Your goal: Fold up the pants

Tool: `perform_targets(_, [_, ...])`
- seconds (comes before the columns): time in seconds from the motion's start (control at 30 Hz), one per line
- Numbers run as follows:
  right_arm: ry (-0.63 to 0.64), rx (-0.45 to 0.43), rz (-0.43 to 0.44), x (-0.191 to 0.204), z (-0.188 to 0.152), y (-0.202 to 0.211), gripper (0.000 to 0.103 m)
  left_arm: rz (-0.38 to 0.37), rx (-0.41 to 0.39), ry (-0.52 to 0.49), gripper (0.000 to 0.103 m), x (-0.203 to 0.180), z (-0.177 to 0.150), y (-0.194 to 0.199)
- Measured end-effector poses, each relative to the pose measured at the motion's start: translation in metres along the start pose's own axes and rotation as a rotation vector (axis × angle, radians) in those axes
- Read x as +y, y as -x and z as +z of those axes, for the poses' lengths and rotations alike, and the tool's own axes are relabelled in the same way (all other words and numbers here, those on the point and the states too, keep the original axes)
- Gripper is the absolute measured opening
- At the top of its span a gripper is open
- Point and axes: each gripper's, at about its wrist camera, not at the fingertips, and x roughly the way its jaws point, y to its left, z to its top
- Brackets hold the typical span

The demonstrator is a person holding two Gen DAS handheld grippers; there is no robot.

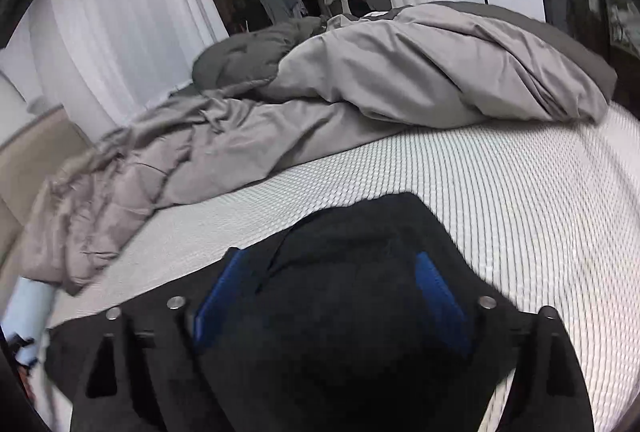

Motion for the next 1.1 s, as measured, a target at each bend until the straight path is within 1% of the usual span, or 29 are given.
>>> perform_targets(0.03, [-0.018, 0.004, 0.005, -0.002, -0.007, 0.010, 0.089, -0.011, 0.005, 0.002, 0.067, 0.000, -0.011, 0.004])
perform_targets(0.1, [-0.079, 0.007, 0.048, -0.008, -0.016, 0.024, 0.091, -0.036, 0.020, -0.001, 0.067, -0.002, -0.032, 0.013])
perform_targets(0.2, [-0.133, 0.027, 0.158, -0.016, -0.037, 0.041, 0.092, -0.110, 0.025, -0.014, 0.066, -0.005, -0.063, 0.027])
perform_targets(0.23, [-0.151, 0.052, 0.204, -0.018, -0.046, 0.044, 0.092, -0.140, 0.033, -0.013, 0.063, -0.007, -0.074, 0.031])
perform_targets(0.27, [-0.166, 0.068, 0.233, -0.019, -0.053, 0.046, 0.092, -0.170, 0.051, -0.014, 0.059, -0.009, -0.084, 0.031])
perform_targets(0.3, [-0.175, 0.087, 0.262, -0.019, -0.060, 0.047, 0.092, -0.193, 0.073, -0.014, 0.057, -0.014, -0.093, 0.028])
perform_targets(0.33, [-0.169, 0.123, 0.302, -0.017, -0.069, 0.044, 0.092, -0.198, 0.086, -0.017, 0.057, -0.018, -0.102, 0.027])
perform_targets(0.4, [-0.145, 0.161, 0.340, -0.007, -0.082, 0.039, 0.092, -0.218, 0.112, -0.039, 0.057, -0.028, -0.119, 0.025])
perform_targets(0.43, [-0.138, 0.173, 0.343, -0.004, -0.085, 0.036, 0.092, -0.226, 0.123, -0.055, 0.057, -0.033, -0.125, 0.022])
perform_targets(0.5, [-0.104, 0.213, 0.316, 0.004, -0.090, 0.027, 0.092, -0.209, 0.141, -0.088, 0.057, -0.045, -0.136, 0.012])
perform_targets(0.6, [-0.080, 0.218, 0.303, 0.011, -0.093, 0.023, 0.092, -0.207, 0.168, -0.076, 0.057, -0.048, -0.147, 0.000])
perform_targets(0.63, [-0.080, 0.216, 0.302, 0.012, -0.092, 0.022, 0.092, -0.201, 0.165, -0.074, 0.057, -0.047, -0.148, -0.002])
perform_targets(0.67, [-0.075, 0.215, 0.304, 0.014, -0.092, 0.023, 0.092, -0.186, 0.156, -0.077, 0.054, -0.048, -0.148, -0.006])
perform_targets(0.7, [-0.073, 0.215, 0.304, 0.014, -0.094, 0.023, 0.092, -0.175, 0.149, -0.065, 0.044, -0.048, -0.147, -0.010])
perform_targets(0.73, [-0.071, 0.218, 0.300, 0.015, -0.094, 0.022, 0.092, -0.174, 0.148, -0.055, 0.039, -0.050, -0.143, -0.015])
perform_targets(0.77, [-0.067, 0.224, 0.295, 0.015, -0.094, 0.020, 0.092, -0.179, 0.146, -0.051, 0.031, -0.051, -0.143, -0.018])
perform_targets(0.8, [-0.066, 0.226, 0.291, 0.015, -0.094, 0.019, 0.092, -0.170, 0.144, -0.054, 0.029, -0.052, -0.142, -0.019])
perform_targets(0.97, [-0.081, 0.224, 0.287, 0.014, -0.090, 0.016, 0.092, -0.167, 0.116, -0.086, 0.029, -0.057, -0.137, -0.020])
perform_targets(1.03, [-0.084, 0.221, 0.293, 0.012, -0.089, 0.018, 0.092, -0.153, 0.152, -0.070, 0.029, -0.055, -0.137, -0.031])
perform_targets(1.07, [-0.085, 0.220, 0.296, 0.013, -0.088, 0.019, 0.092, -0.161, 0.159, -0.058, 0.029, -0.052, -0.137, -0.033])
perform_targets(1.1, [-0.083, 0.220, 0.296, 0.012, -0.089, 0.019, 0.092, -0.161, 0.156, -0.055, 0.027, -0.052, -0.137, -0.037])
